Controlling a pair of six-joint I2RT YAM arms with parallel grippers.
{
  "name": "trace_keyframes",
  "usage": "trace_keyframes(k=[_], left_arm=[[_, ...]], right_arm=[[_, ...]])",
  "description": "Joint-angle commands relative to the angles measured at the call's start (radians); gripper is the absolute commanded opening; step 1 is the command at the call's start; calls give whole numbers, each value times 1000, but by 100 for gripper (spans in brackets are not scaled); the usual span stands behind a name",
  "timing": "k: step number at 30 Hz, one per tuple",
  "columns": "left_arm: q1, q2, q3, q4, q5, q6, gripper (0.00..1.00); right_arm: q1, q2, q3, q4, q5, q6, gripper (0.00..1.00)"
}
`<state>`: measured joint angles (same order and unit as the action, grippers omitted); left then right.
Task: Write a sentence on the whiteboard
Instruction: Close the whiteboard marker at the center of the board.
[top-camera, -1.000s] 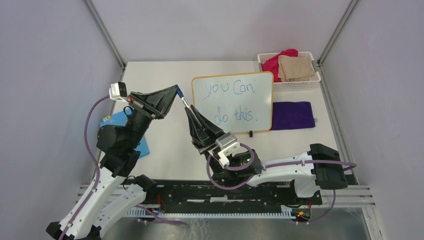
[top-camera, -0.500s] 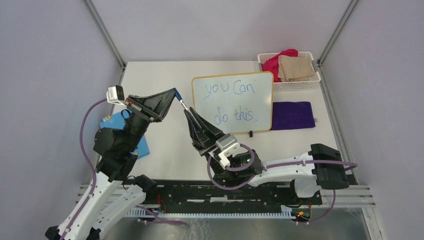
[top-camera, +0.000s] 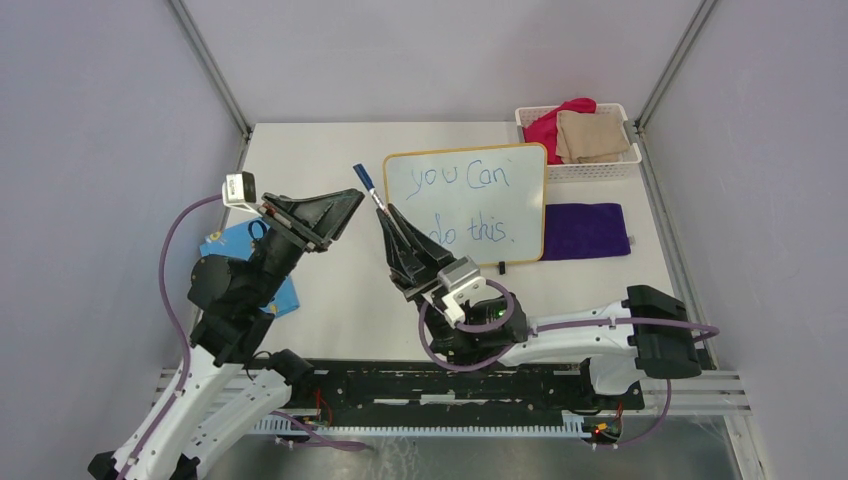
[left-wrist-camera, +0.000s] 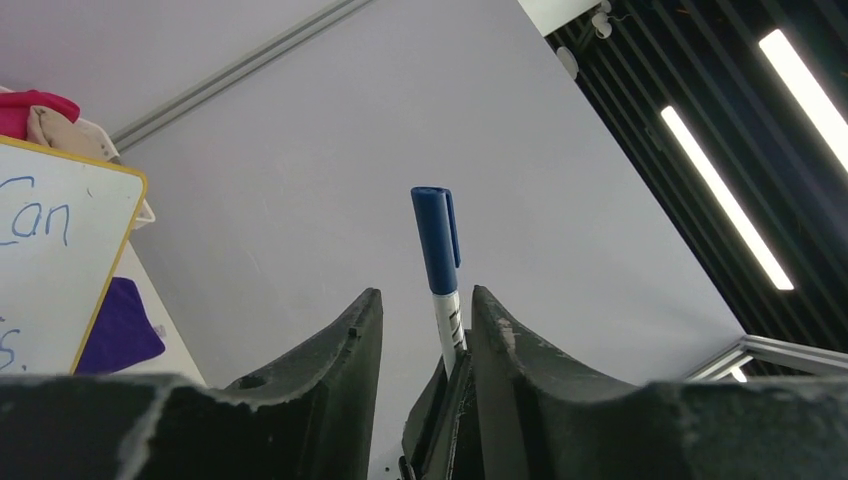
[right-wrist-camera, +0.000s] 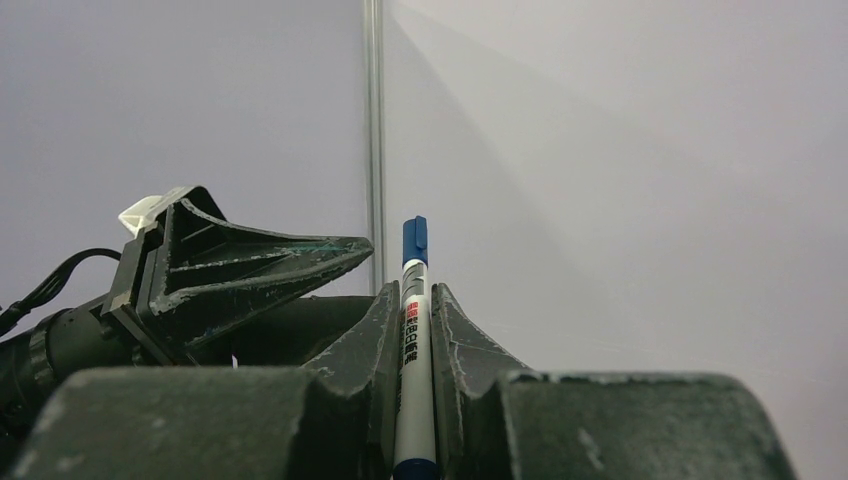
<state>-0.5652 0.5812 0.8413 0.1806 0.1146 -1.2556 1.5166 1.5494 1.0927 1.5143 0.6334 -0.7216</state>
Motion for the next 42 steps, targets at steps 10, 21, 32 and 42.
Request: trace_keyframes(k=[10,21,32,42], left_arm=[[-2,38,161,-21,50,255,75],[-3,174,172,155,267,214,78],[-4,216,125,300,300,126,73],[-5,224,113,351,308,97,61]], right_arm=[[2,-202,-142,-69,-74,147,0],[2,-310,-226,-80,-132,246,0],[1,-330,-243,-83,-135,259,0],[2,-324,-238,-89,-132,264,0]])
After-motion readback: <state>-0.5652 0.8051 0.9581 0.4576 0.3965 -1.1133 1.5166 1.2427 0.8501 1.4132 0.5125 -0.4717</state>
